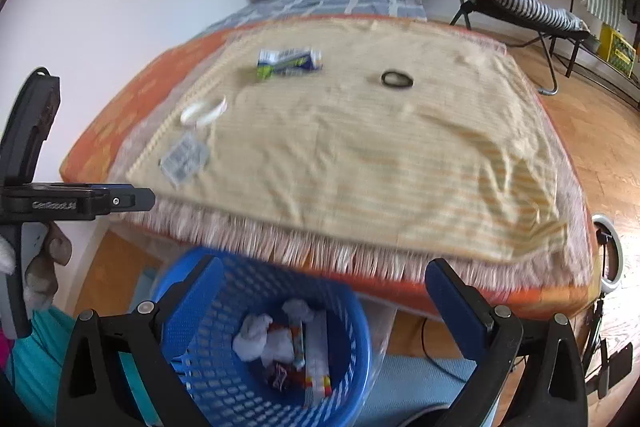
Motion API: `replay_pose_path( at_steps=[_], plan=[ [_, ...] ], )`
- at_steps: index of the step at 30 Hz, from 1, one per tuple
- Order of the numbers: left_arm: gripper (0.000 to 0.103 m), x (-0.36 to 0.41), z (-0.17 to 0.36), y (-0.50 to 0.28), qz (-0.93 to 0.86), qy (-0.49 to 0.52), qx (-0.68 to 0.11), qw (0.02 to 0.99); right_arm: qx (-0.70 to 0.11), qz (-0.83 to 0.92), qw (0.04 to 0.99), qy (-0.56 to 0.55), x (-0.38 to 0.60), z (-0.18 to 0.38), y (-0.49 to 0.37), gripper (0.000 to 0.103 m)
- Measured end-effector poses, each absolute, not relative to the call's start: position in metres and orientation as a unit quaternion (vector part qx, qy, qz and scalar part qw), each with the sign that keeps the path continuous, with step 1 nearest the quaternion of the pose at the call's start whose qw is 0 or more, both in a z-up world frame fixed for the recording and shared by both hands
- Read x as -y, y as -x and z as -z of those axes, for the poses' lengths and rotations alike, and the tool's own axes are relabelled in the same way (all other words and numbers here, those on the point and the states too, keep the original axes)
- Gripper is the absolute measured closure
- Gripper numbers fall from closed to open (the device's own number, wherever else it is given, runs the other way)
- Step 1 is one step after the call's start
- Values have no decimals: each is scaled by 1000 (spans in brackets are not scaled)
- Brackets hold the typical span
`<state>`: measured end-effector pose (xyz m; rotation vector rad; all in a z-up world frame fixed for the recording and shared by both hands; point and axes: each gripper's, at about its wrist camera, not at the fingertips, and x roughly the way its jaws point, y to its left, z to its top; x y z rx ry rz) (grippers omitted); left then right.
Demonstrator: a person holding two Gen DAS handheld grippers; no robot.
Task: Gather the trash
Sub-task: 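Move the left tool to the white wristband while the right tool reaches the black hair tie, then close the left tool on the wristband while the right tool grips the hair tie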
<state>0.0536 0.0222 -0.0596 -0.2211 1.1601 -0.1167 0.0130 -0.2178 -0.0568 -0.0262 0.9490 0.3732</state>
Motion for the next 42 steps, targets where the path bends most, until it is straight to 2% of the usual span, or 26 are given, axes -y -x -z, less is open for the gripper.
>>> replay_pose_path(
  at_steps=[8, 15, 19, 23, 25, 27, 31, 32, 33, 40, 42],
  plan=[
    [40, -42, 53, -94, 52, 117, -532, 837, -455, -168, 874, 30, 220, 40, -65, 1],
    [40, -32, 52, -122, 61, 76, -526, 845, -482, -160, 862, -12, 236, 35, -131, 1],
    [48, -28, 58, -139, 58, 54, -531, 844, -493, -151, 856, -32, 244, 40, -167, 3],
    [48, -29, 71, -156, 48, 49, -543, 837, -503, -134, 852, -60, 253, 49, -197, 20],
    [49, -29, 76, -163, 43, 43, -548, 834, -508, -128, 849, -73, 256, 55, -212, 25],
    [57, -28, 79, -169, 42, 40, -551, 833, -514, -128, 844, -82, 257, 61, -224, 30],
    [57, -29, 86, -176, 41, 45, -558, 827, -536, -129, 826, -115, 260, 79, -249, 45],
    [61, -28, 89, -178, 41, 45, -561, 826, -540, -126, 823, -121, 261, 82, -253, 50],
    [65, -28, 90, -180, 40, 44, -562, 825, -543, -123, 821, -128, 262, 86, -257, 51],
    [66, -24, 97, -186, 41, 35, -565, 824, -550, -110, 818, -127, 255, 99, -277, 64],
    [72, -23, 98, -188, 37, 29, -564, 825, -551, -106, 819, -120, 251, 101, -280, 66]
  ],
)
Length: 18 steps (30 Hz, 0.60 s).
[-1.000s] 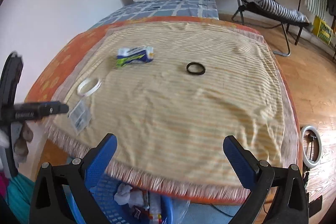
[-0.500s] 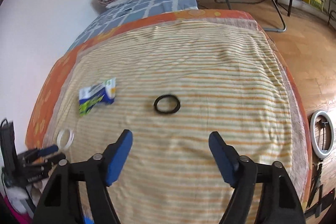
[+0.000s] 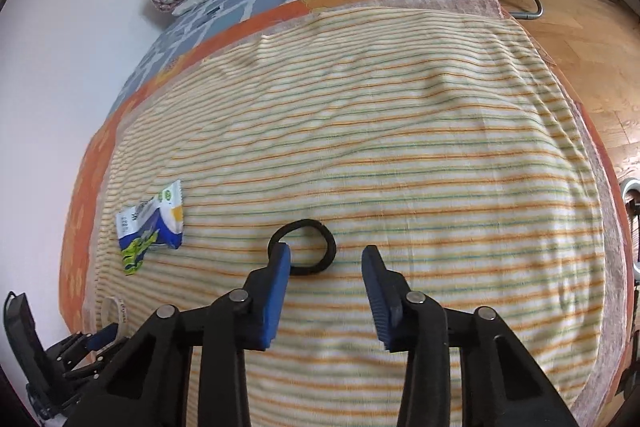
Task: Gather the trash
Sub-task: 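Close the left tool on the wristband while the right tool grips the hair tie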
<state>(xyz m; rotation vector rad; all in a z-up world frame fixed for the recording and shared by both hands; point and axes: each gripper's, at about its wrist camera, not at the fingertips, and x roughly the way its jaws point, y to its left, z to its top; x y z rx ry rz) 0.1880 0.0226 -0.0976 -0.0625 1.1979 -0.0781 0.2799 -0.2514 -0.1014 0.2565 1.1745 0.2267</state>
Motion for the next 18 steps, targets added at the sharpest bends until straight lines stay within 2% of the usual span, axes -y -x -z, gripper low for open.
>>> replay_pose_path(
  at_steps=[4, 9, 11, 13, 18],
  plan=[
    [77, -24, 99, -190, 35, 30, -562, 826, -556, -104, 818, -108, 245, 106, -283, 72],
    [92, -25, 98, -193, 32, 26, -559, 828, -558, -94, 822, -63, 234, 111, -282, 84],
    [94, -26, 98, -194, 34, 30, -559, 828, -556, -90, 825, -44, 231, 111, -281, 94],
    [96, -26, 97, -194, 35, 30, -558, 828, -553, -91, 827, -46, 232, 110, -279, 98],
    [98, -27, 93, -192, 39, 36, -553, 831, -542, -95, 832, -67, 240, 103, -276, 101]
  ],
)
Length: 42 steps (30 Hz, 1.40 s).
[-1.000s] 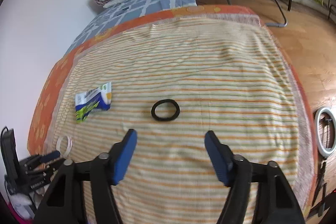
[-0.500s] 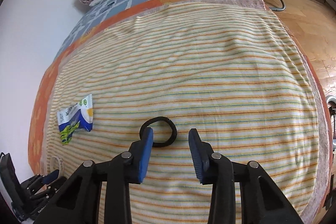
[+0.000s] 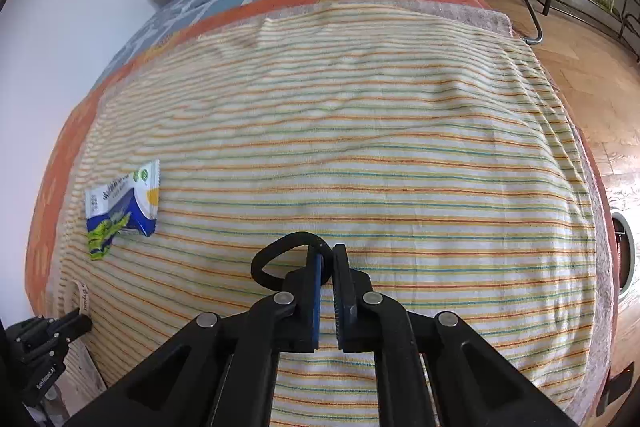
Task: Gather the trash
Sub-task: 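Close the left tool on the wristband while the right tool grips the hair tie, then carry the wristband and hair tie over the blue basket with both tools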
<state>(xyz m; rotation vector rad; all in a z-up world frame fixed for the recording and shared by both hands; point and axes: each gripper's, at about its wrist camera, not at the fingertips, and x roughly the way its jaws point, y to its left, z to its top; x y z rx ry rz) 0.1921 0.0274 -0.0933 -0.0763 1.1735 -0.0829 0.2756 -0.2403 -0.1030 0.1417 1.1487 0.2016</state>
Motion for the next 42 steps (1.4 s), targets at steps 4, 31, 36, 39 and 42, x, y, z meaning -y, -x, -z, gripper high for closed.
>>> replay_pose_path(
  at_steps=[4, 31, 36, 39, 42],
  plan=[
    [99, -30, 84, -190, 45, 48, -542, 838, -527, -106, 839, -84, 244, 90, -274, 101],
    [99, -41, 25, -149, 78, 95, -484, 867, -470, -187, 861, -44, 217, 29, -192, 101],
    [99, -30, 22, -132, 96, 89, -484, 865, -471, -199, 859, -37, 214, 28, -168, 101],
    [99, -21, 16, -121, 109, 84, -479, 867, -468, -208, 858, -30, 212, 26, -150, 101],
    [99, -10, 10, -106, 126, 80, -474, 868, -466, -217, 858, -20, 209, 26, -131, 101]
  ],
)
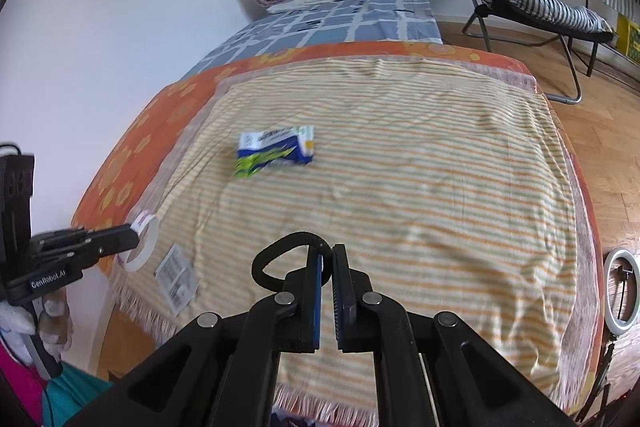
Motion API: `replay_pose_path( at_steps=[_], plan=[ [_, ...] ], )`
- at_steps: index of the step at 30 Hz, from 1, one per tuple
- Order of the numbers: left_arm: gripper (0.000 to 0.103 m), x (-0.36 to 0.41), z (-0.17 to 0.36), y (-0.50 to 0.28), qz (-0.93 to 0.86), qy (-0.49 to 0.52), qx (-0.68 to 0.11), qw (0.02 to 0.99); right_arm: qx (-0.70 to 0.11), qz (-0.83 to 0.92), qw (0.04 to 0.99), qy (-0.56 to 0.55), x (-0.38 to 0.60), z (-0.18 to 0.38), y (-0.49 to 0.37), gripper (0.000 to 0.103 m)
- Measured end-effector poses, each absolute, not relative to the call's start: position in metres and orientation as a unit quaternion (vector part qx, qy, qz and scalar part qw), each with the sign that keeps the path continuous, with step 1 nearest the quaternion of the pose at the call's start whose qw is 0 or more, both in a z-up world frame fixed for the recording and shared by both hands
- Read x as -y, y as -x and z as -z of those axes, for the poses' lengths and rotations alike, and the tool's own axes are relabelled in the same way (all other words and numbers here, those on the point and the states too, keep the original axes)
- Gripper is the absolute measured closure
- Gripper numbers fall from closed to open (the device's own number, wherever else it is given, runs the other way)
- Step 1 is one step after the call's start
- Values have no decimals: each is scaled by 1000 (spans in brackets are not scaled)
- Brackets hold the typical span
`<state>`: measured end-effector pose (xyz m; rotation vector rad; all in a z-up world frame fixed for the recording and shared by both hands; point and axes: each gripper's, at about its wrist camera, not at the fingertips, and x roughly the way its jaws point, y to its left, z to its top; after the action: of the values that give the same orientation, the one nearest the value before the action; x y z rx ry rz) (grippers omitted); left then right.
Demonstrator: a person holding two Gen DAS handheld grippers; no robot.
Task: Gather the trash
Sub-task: 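Carry the wristband and hair tie over the blue basket with both tools, then open both tools to drop the wristband and hair tie into the basket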
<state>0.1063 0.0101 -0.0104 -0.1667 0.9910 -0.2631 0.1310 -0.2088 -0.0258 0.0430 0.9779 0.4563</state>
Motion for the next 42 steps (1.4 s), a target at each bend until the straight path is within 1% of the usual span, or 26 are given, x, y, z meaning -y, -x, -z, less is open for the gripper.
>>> replay_pose_path(
  at_steps=[10, 20, 34, 42],
  plan=[
    [99, 24, 15, -60, 167, 59, -475, 862, -462, -241, 854, 15, 198, 33, -62, 101],
    [99, 44, 54, -13, 185, 53, -511, 838, -485, -252, 837, 33, 197, 61, -12, 101],
    [99, 56, 105, 20, 179, 53, -559, 808, -522, -261, 810, 59, 193, 99, 22, 100],
    [99, 55, 114, 23, 172, 56, -568, 803, -537, -260, 800, 63, 192, 112, 28, 100]
  ],
)
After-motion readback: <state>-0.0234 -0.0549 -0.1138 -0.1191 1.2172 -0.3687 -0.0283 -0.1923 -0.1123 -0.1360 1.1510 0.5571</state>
